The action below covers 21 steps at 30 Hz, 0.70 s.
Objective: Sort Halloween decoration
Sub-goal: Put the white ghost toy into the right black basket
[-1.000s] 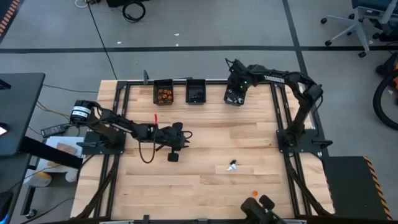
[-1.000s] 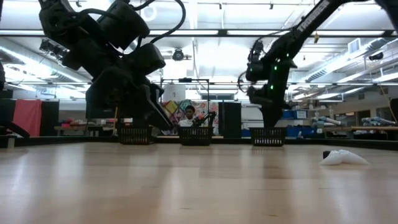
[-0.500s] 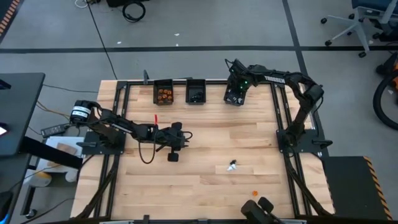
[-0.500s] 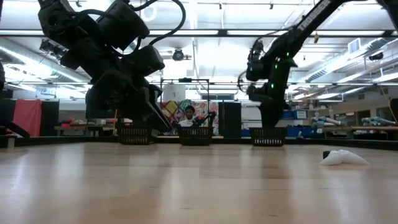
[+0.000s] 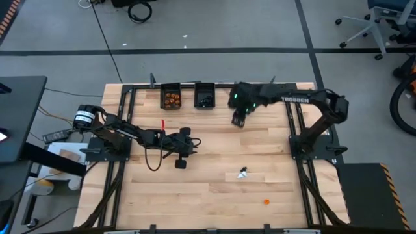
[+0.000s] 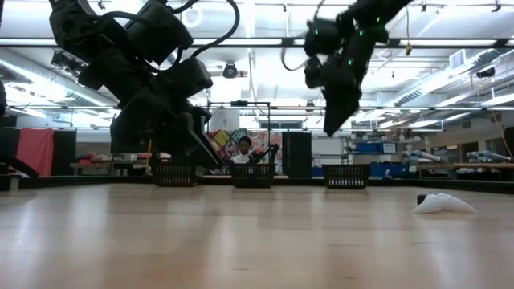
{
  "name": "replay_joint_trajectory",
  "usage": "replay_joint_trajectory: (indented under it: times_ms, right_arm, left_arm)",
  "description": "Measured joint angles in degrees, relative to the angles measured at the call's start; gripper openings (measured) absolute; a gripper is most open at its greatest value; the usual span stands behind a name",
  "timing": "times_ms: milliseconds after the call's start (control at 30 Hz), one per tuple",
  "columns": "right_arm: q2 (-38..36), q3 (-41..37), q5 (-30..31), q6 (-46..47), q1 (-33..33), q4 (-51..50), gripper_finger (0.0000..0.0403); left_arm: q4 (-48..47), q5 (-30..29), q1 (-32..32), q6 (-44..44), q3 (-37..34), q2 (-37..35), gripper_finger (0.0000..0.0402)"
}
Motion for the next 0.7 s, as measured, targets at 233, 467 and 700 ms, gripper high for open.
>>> replay_joint_trajectory:
  times_ms: [233,467,700]
  right_arm:
    - [0.57,-0.17,-1.41,1.57,16.41,0.74,0.0181]
    - [2.38,-4.47,1.65,3.16,30.98,5.5,0.0181]
    - [5.68,-7.57,10.34,3.2,42.9,11.46,0.0181]
  left_arm:
    - [-0.01,-0.01,0.0,3.64,0.0,0.0,0.0073]
    - [1.2,0.01,0.11,7.28,0.0,0.0,0.0073]
    - [2.79,0.03,0.61,8.91,0.0,0.0,0.0073]
